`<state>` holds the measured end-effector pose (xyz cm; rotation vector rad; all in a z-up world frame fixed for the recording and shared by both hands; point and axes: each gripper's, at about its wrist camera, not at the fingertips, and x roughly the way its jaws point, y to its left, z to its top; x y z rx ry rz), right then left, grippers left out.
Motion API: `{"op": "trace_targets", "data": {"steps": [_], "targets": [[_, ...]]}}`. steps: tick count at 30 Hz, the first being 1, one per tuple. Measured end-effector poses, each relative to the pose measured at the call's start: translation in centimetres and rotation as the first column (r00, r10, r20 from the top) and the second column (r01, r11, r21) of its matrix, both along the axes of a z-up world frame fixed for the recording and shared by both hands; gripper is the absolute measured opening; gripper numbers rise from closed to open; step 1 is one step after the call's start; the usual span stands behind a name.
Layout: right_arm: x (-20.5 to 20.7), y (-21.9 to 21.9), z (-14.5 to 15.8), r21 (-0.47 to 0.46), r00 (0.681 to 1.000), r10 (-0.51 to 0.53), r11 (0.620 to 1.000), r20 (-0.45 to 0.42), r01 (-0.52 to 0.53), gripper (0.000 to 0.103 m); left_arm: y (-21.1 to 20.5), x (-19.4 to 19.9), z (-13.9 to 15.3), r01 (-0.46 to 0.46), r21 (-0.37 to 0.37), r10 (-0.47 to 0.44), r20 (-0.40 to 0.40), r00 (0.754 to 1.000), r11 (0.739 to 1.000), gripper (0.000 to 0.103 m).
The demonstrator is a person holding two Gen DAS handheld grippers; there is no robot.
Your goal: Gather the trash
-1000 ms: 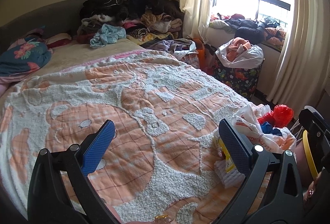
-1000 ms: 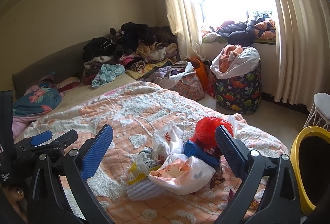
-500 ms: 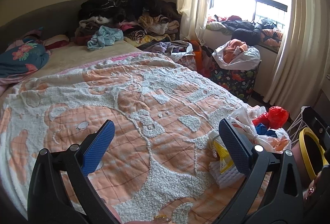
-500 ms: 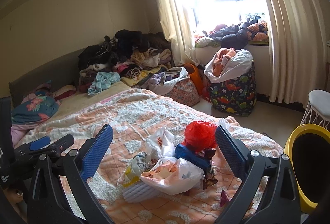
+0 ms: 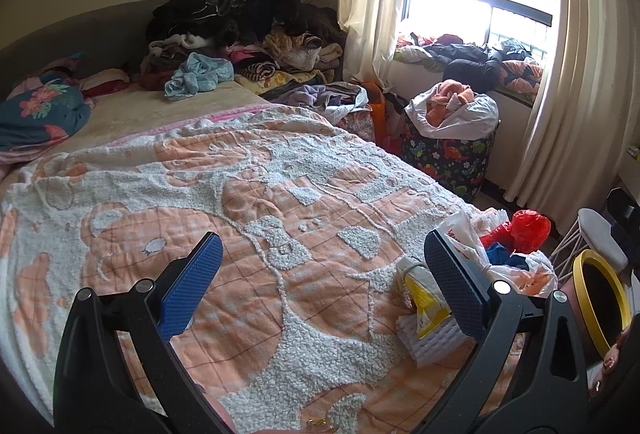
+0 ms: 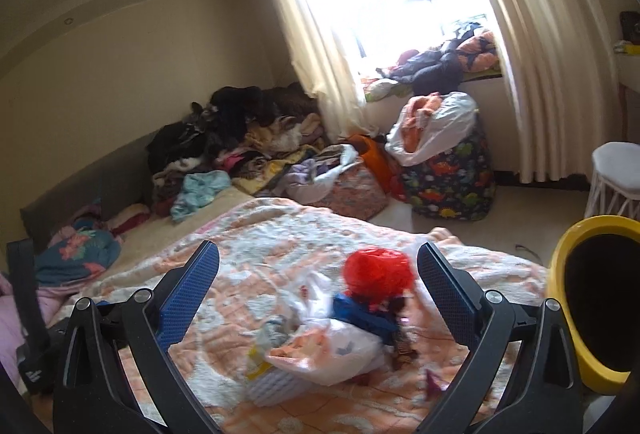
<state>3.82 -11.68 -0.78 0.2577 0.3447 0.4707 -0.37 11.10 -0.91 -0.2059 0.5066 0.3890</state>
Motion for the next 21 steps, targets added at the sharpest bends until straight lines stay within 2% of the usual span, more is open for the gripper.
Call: {"op": "trace_targets", "data": {"steps": [8,21], "targets": [[-0.31,-1.05,-0.21,-0.049,0.999,-0.051,0.997,0.018,0.052,0.097,-0.36,0.15,-0.03,0.011,0.002,-0.011,-0.001,1.0,1.0,0.093],[-0.5,-0.64,-0.61,-0.079,0.999,-0.044,0.996,0.018,0.046,0.097,-0.74,0.21,0.01,0.02,0.004,-0.02,0.001,1.0,1.0,0.093]]}}
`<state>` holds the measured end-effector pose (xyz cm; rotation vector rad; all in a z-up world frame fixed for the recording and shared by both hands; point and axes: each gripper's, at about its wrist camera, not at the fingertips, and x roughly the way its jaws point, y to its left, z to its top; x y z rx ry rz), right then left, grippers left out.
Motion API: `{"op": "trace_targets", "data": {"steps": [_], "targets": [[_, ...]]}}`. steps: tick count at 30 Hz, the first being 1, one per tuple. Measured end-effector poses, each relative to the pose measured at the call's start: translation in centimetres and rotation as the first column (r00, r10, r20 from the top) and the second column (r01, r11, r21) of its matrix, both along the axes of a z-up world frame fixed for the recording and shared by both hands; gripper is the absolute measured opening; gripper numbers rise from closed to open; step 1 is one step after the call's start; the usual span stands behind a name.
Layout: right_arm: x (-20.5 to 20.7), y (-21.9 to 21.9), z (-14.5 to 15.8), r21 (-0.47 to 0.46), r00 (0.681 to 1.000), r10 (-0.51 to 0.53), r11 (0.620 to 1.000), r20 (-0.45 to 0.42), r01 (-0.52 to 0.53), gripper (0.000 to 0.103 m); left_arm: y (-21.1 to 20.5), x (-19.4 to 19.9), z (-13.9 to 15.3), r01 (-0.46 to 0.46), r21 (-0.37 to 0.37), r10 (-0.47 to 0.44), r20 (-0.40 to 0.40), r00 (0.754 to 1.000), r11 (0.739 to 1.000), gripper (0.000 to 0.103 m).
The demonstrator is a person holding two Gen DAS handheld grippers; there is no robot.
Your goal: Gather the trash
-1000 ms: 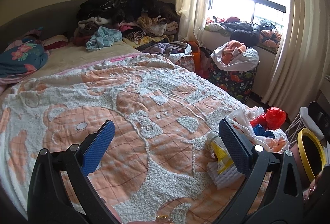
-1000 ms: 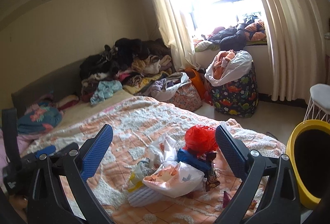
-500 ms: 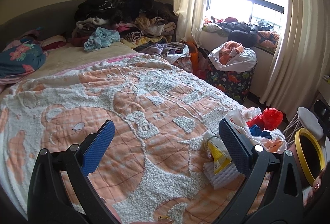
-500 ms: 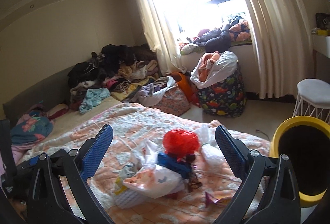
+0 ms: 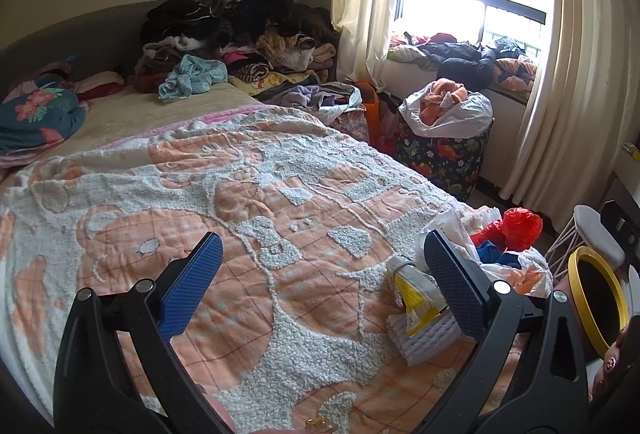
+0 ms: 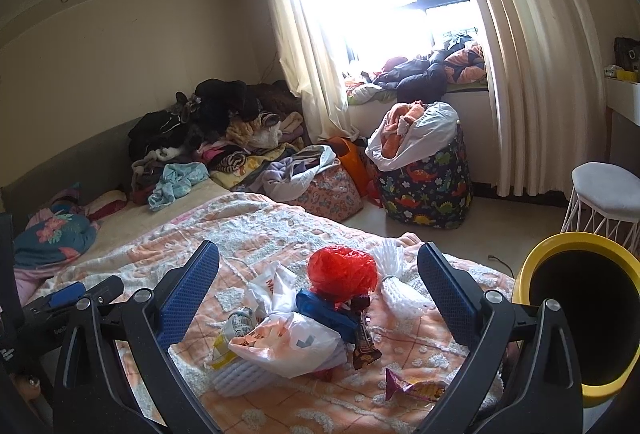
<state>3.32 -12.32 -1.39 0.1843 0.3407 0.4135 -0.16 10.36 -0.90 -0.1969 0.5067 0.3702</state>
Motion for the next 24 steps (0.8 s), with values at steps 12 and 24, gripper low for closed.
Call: {"op": "trace_targets", "data": {"steps": [12,24], "targets": [[-0.1,0.2,0.0,-0.012,1.0,-0.009,1.0,0.0,0.009,0.097,-0.2,0.1,0.2,0.002,0.0,-0.002,0.009,1.0,1.0,0.093],[-0.5,2.6,0.7,-0.018,0.995,0.1,0.995,-0.007,-0.1,0.097,1.3,-1.2,0.9,-0.049,-0.013,0.049,0.014,0.999,0.999,0.093]]}}
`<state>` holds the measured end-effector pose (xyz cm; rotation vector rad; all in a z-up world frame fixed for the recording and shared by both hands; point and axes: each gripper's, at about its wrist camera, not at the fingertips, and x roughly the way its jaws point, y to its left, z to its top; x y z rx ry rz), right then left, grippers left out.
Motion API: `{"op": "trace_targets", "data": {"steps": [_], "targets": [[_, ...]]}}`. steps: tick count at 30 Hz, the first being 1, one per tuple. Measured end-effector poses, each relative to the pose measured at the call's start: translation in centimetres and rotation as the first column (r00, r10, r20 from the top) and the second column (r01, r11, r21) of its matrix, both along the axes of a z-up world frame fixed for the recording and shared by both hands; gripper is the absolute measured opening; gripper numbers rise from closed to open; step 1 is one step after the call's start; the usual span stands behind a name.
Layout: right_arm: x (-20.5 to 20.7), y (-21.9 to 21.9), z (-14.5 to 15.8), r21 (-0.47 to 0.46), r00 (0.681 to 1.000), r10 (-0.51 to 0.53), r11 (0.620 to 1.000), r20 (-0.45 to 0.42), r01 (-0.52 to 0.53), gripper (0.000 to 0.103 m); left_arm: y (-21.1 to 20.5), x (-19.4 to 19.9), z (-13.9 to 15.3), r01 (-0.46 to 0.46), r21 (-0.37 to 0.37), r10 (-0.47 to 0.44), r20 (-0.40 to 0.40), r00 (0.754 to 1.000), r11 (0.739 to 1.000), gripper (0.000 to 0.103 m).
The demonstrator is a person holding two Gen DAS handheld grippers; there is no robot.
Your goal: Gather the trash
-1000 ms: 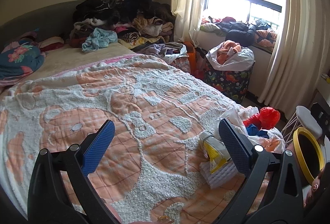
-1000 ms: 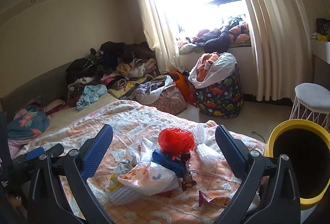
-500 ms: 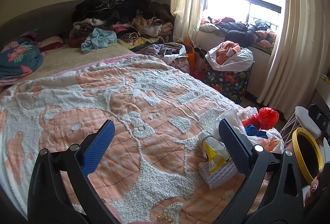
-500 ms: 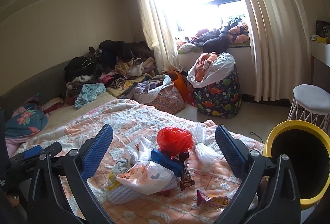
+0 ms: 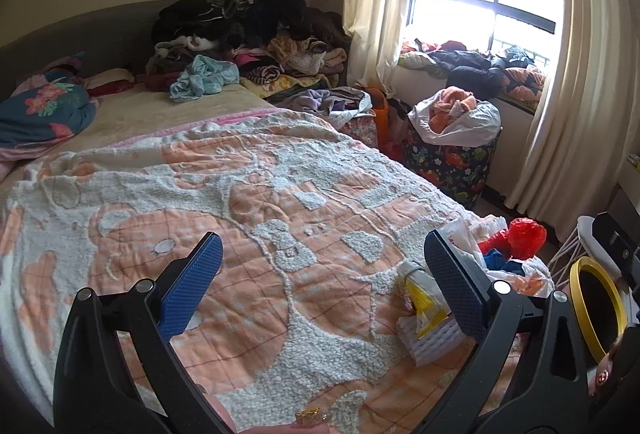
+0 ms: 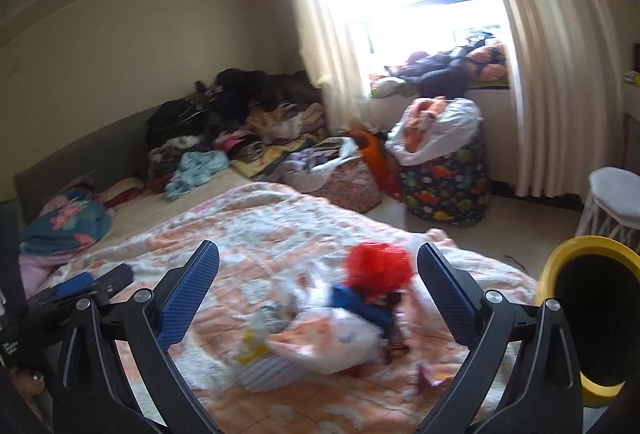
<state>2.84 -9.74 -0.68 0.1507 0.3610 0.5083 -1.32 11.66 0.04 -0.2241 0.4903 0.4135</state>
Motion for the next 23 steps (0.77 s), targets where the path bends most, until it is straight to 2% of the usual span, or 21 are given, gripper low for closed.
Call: {"op": "trace_targets", "data": {"steps": [5,9,12,16,23], "targets": [[-1.2,3.4,0.3,-0.025,0.994,0.111,0.994,-0.003,-0.111,0.097,1.6,-1.2,0.1,-0.044,-0.009,0.044,-0.004,0.999,0.999,0.093],[-1.8,5.1,0.5,-0.041,0.988,0.154,0.987,-0.01,-0.155,0.097,2.6,-2.0,0.0,-0.101,0.004,0.101,-0.008,0.995,0.995,0.093],[-1.8,6.0,0.6,-0.049,0.985,0.174,0.983,-0.018,-0.175,0.097,3.2,-2.1,-0.2,-0.109,-0.013,0.109,-0.013,0.994,0.994,0.093],[-1.7,7.1,0.5,-0.055,0.979,0.202,0.977,-0.031,-0.204,0.097,3.5,-2.4,-0.3,-0.132,0.0,0.132,-0.021,0.991,0.991,0.093],[-1.7,7.1,0.3,-0.065,0.98,0.194,0.978,-0.034,-0.196,0.097,3.5,-2.3,-1.0,-0.109,-0.017,0.108,-0.034,0.994,0.994,0.093]]}}
